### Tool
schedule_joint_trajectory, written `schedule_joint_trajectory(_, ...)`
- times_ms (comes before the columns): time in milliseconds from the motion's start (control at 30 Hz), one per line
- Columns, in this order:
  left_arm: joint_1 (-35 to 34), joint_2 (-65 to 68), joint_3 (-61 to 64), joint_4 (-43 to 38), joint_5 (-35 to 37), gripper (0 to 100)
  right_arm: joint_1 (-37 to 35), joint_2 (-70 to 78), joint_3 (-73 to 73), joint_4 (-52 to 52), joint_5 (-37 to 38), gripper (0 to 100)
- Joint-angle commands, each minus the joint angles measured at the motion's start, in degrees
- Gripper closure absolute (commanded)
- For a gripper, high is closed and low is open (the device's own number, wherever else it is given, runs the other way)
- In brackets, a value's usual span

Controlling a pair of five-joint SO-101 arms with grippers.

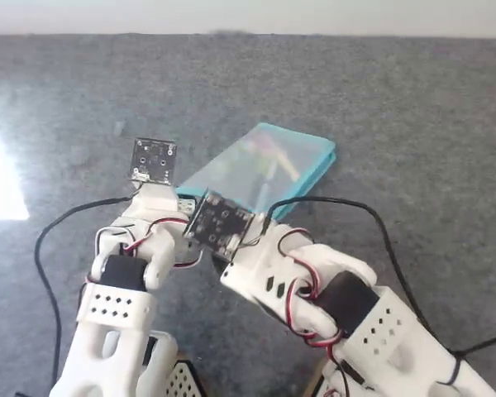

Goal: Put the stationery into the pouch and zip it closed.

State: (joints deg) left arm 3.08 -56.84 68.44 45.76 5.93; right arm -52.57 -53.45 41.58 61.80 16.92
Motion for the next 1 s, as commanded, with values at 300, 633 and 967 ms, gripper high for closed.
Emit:
schedule_joint_trajectory(300, -8.09, -0.26, -4.35, 0.7, 3.52, 99, -0.31, -2.24, -9.32, 1.01, 0.79, 99.1)
schedule_joint_trajectory(633, -8.18, 0.18, -4.35, 0.26, 3.6, 99, -22.37, -2.15, -10.73, 1.45, 6.42, 99.1)
schedule_joint_trajectory(967, -10.73, -0.18, -4.62, 1.32, 2.2, 99, 5.05, -5.05, -5.36, 7.52, 16.18, 72.5)
